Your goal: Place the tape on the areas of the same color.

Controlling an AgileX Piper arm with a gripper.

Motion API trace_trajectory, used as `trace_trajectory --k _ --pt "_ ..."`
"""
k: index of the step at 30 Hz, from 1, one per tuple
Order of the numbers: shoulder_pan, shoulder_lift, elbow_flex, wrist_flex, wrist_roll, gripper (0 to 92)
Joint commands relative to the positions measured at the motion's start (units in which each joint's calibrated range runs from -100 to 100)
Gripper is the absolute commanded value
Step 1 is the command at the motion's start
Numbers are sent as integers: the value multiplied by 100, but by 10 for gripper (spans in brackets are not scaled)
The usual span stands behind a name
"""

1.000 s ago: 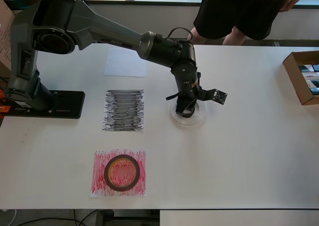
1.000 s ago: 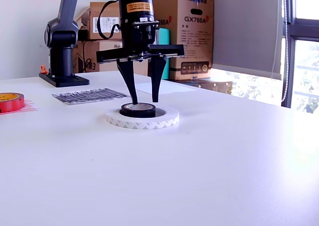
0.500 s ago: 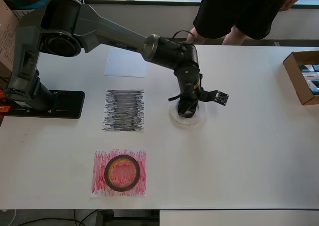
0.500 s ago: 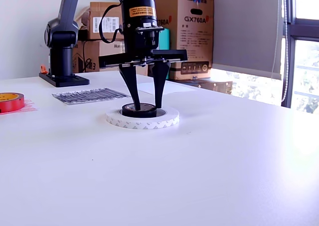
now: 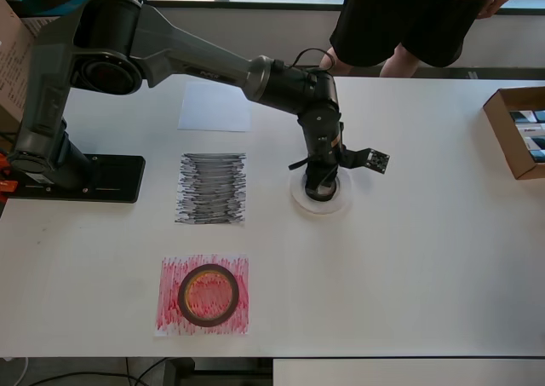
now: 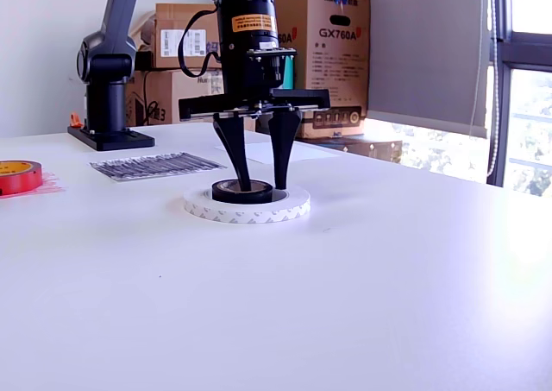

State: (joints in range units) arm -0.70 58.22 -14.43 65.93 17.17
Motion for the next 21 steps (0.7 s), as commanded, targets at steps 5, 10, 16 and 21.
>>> trace_trajectory --k 5,10,16,21 --pt "40 -50 -52 22 11 415" --pt "24 -50 -52 22 11 409" --pt "0 -50 -52 13 28 142" --pt "-8 -41 -52 5 20 6"
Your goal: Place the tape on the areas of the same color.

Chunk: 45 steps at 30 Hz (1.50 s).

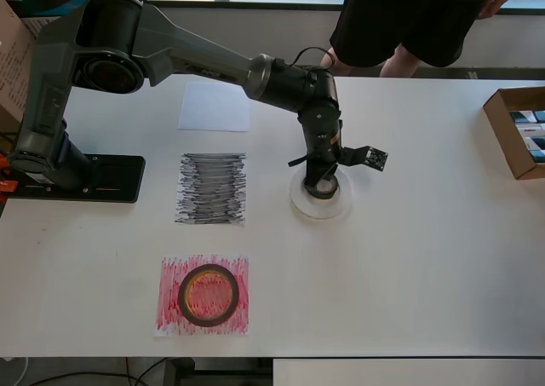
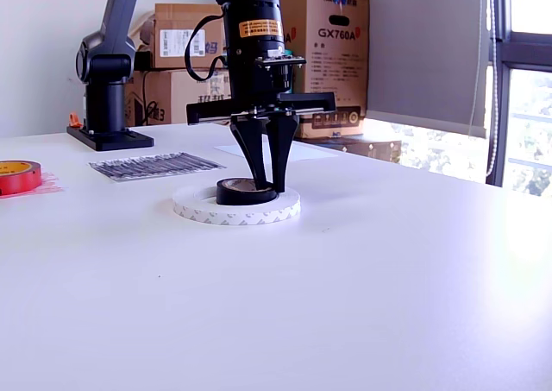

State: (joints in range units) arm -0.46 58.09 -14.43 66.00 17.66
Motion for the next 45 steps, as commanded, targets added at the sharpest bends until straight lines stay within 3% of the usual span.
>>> trace_trajectory --k 1,16,24,41,45 --pt "-32 -28 -52 -3 -29 0" --pt "-142 -599 -52 438 -144 0" --pt "-142 -1572 167 659 -619 0" --pt "-197 -4181 2765 583 -1601 0" --pt "-379 -4790 3620 65 -1953 0"
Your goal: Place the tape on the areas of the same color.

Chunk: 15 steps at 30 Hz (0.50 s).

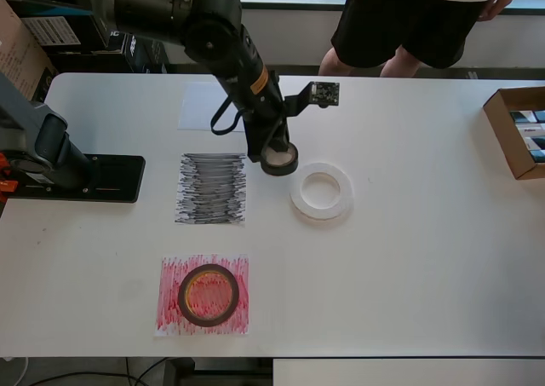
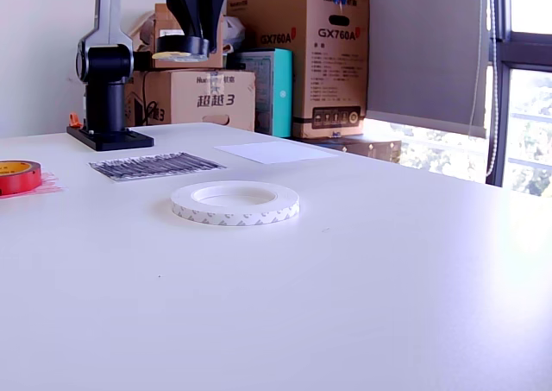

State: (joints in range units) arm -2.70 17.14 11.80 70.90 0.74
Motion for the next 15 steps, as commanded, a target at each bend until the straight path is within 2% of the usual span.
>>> trace_trajectory --k 1,8,15 --pt "-202 -872 1232 -552 -385 0" --pt "-478 -1939 2768 -1206 -982 0" --pt "-533 -2519 3886 -1936 -1097 0"
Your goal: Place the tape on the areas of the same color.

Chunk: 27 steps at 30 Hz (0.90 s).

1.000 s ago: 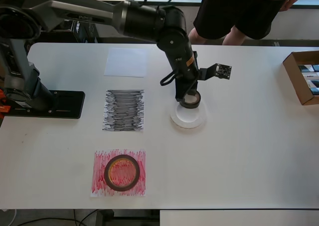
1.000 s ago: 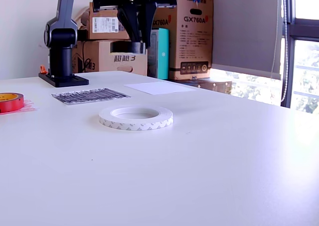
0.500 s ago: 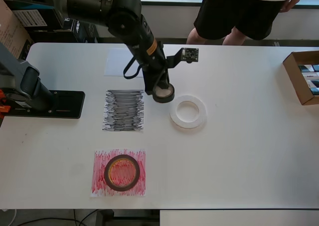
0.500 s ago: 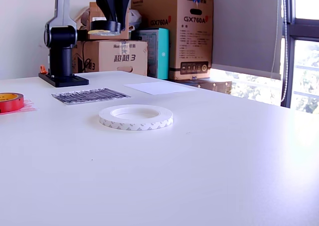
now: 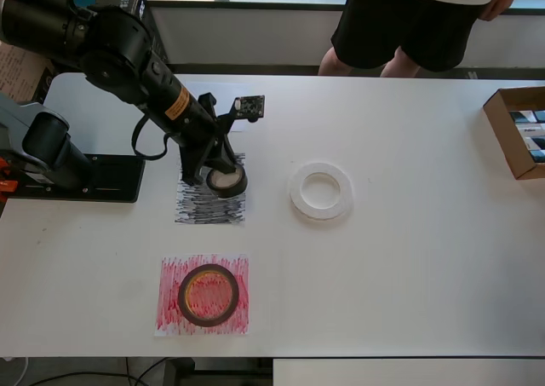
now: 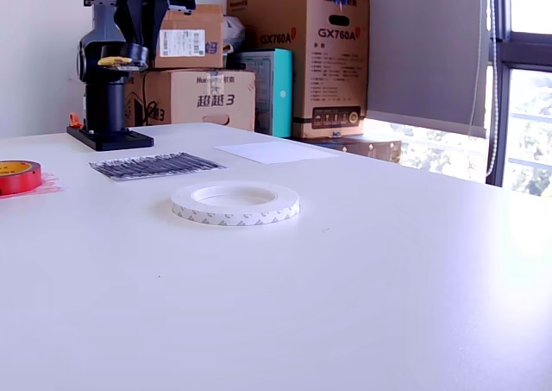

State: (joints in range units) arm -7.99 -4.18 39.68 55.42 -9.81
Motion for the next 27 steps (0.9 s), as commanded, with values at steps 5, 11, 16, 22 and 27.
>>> trace_trajectory --k 5,11,16,22,27 --pt "43 -349 1543 -947 -33 0" --pt "138 -330 2034 -1694 -41 0" --pt "264 -237 2216 -1974 -41 0" --pt "319 455 2070 -2322 -41 0" --pt "485 830 1870 -2322 -41 0"
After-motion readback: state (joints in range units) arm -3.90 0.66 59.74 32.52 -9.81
